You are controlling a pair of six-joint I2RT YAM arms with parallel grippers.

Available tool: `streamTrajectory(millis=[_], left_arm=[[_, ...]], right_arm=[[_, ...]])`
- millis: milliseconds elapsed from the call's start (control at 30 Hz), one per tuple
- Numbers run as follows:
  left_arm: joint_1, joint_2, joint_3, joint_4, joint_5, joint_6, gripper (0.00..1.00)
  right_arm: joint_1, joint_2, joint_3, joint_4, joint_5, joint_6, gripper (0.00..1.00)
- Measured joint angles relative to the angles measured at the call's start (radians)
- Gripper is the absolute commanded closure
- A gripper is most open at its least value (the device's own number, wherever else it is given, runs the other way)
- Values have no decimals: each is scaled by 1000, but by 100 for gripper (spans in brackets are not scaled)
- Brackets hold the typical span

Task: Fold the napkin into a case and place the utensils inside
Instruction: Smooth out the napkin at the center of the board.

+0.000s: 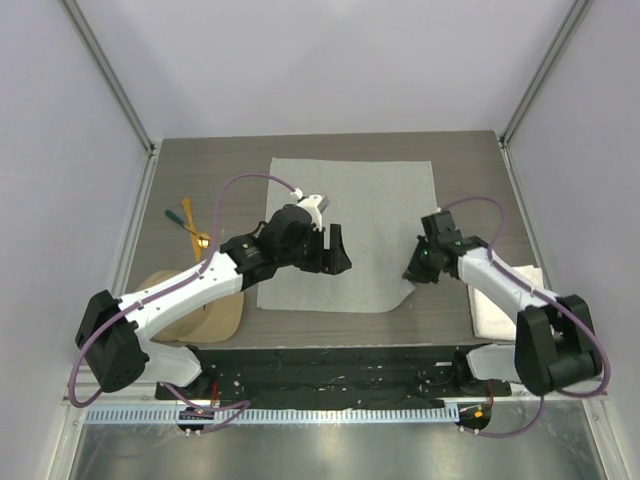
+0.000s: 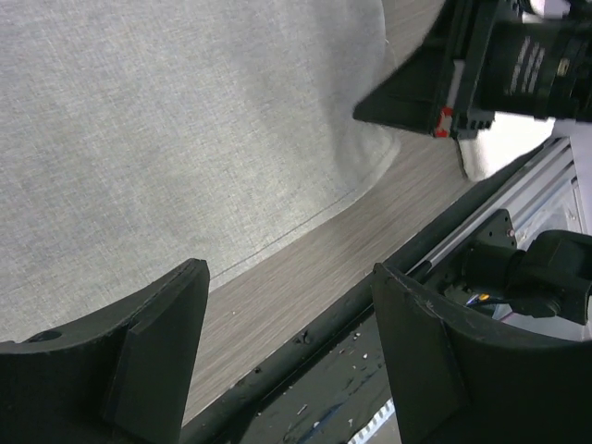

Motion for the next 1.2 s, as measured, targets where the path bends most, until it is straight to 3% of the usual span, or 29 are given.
streamTrajectory(millis=[67, 100, 167, 200, 267, 400, 433, 567, 733, 800, 1200], left_arm=[[0, -6, 4, -6, -12, 1, 24], [0, -10, 5, -11, -18, 1, 24], [4, -16, 8, -21, -27, 1, 24], [5, -16, 10, -24, -30, 2, 24], [8, -16, 14, -31, -34, 2, 23], [15, -17, 16, -49, -42, 5, 23], [18, -18, 16, -52, -43, 6, 23], [32, -21, 16, -57, -41, 5, 23], [46, -21, 16, -57, -25, 4, 23], [47, -21, 16, -57, -24, 5, 23], [78, -69, -7, -58, -10, 9, 23]], right_arm=[[56, 92, 126, -1, -3, 19, 78], [84, 150, 201, -2, -4, 27, 61], [130, 258, 352, 1, -5, 40, 45], [147, 314, 430, 8, -11, 40, 32], [167, 389, 544, 17, -14, 39, 26], [177, 385, 576, 6, 9, 2, 29], [173, 360, 548, 13, 16, -5, 39], [166, 272, 411, 15, 23, -13, 48], [180, 325, 349, 60, -7, 27, 54], [196, 352, 342, 74, 0, 40, 60], [244, 470, 343, 108, 65, 61, 63]])
